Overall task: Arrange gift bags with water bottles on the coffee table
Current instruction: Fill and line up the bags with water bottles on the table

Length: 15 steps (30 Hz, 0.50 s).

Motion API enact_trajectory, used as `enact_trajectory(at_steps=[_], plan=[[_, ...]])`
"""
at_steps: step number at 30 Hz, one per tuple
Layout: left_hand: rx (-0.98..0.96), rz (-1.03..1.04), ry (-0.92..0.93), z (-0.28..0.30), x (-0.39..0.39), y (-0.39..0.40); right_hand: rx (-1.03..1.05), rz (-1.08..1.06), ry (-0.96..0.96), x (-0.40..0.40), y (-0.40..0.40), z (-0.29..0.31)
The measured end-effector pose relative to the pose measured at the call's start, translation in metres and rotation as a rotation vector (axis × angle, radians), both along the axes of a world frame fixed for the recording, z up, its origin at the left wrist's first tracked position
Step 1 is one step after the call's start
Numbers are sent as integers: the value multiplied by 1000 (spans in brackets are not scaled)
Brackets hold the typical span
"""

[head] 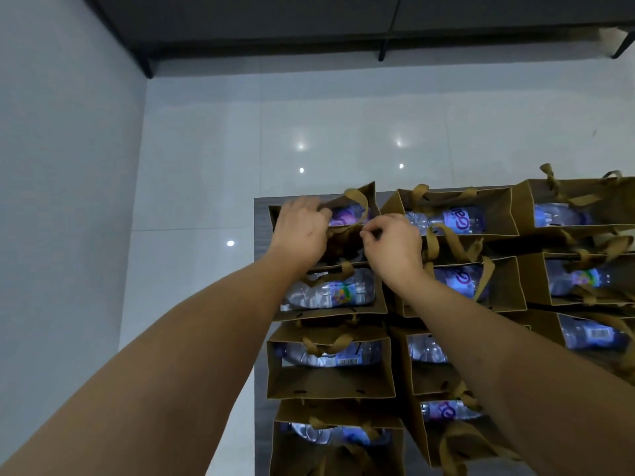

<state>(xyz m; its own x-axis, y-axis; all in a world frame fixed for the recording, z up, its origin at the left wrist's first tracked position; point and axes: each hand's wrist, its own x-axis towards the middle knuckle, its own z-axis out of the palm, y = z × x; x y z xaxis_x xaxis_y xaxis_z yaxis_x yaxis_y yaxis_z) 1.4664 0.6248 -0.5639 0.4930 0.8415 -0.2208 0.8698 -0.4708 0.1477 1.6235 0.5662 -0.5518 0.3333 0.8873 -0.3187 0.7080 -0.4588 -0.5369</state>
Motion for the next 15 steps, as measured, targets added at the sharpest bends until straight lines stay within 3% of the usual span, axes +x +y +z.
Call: enact_trajectory(at_steps=[5, 11, 15], plan=[[26, 83, 88, -4, -36, -9, 44, -12, -36, -1, -6, 1], [-145, 290, -70, 2, -48, -20, -13, 89, -100, 3, -13, 1], [-109, 359, -146, 10, -46, -34, 93, 70, -88, 1, -34, 6]])
